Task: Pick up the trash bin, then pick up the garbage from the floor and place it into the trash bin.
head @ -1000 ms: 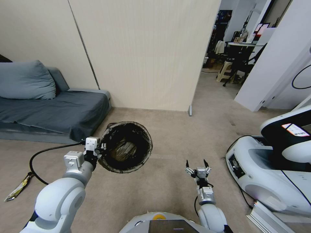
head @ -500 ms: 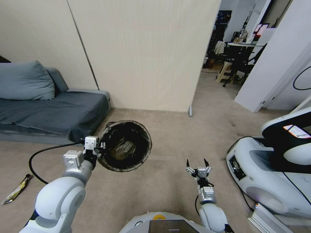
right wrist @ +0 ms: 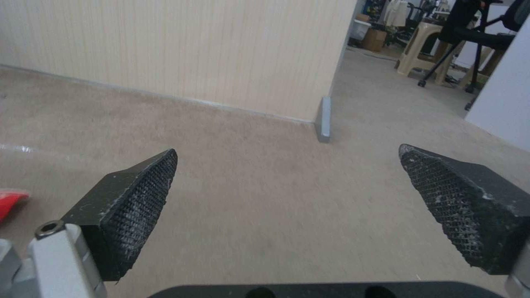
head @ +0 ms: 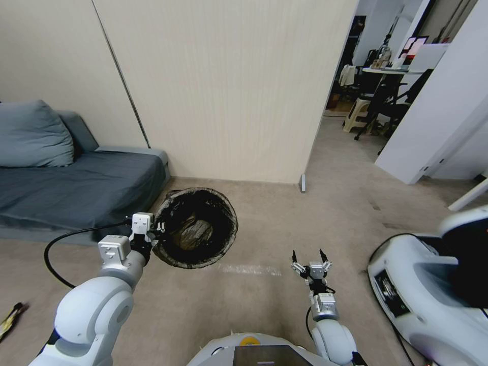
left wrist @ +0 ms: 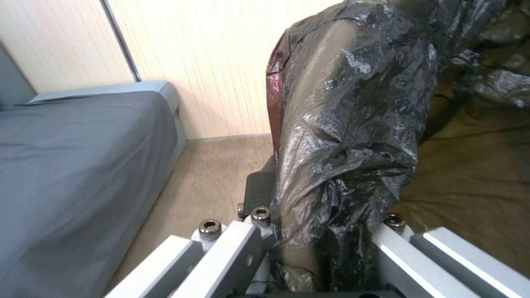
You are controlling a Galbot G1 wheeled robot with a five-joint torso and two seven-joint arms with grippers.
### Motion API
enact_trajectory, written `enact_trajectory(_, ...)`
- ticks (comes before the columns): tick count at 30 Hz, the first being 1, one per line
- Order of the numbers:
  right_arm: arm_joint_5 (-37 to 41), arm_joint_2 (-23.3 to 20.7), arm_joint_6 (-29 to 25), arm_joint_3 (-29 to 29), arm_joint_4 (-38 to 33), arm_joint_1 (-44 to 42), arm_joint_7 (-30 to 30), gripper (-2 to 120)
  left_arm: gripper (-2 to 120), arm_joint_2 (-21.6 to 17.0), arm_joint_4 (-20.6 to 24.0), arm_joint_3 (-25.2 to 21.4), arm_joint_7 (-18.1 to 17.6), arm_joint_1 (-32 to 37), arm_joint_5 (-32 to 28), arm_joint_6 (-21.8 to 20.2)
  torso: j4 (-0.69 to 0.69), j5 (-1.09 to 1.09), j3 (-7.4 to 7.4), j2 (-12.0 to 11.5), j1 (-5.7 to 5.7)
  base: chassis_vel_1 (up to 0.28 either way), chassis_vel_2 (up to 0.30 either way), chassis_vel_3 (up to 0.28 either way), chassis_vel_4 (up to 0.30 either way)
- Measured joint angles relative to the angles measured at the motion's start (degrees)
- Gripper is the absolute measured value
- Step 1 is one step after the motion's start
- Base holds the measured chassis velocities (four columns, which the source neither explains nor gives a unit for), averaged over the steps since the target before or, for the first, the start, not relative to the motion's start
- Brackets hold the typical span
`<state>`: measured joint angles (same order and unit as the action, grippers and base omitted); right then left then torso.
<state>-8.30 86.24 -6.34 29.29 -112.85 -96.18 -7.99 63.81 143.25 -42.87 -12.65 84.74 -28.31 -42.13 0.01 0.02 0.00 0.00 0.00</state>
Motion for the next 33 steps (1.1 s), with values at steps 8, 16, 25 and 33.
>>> enact_trajectory(8,-0.12,0.02,-1.13,-0.29,0.23,0.11,0.22,100,0,0.0,-0.26,-0.12,-0.17,-0.32,-0.21,0.0,-0.02,-0.02,0.01,0.0,0.02,-0.158,0.144,0.167,-0.149)
enact_trajectory(16,-0.34,0.07,-1.02,-0.35,0.66,-0.13,-0.02,100,0,0.12,-1.71,-0.21,-0.61,-0.47,0.0,0.0,-0.01,-0.02,-0.01,0.0,-0.01,-0.002,-0.004,-0.006,0.002)
enact_trajectory(25,-0.33,-0.15,-0.29,-0.46,0.43,0.03,-0.48,100,0,0.15,-2.07,-0.41,-1.04,-0.48,0.11,0.0,-0.01,-0.02,0.0,0.0,0.0,0.0,0.0,0.0,0.0)
enact_trajectory(33,4.14,-5.17,10.52,-1.02,-1.66,3.73,-1.52,100,0,0.42,-1.74,-1.48,-1.22,-0.01,-0.08,0.0,-0.01,-0.01,0.0,0.0,0.0,0.0,0.0,0.0,0.0)
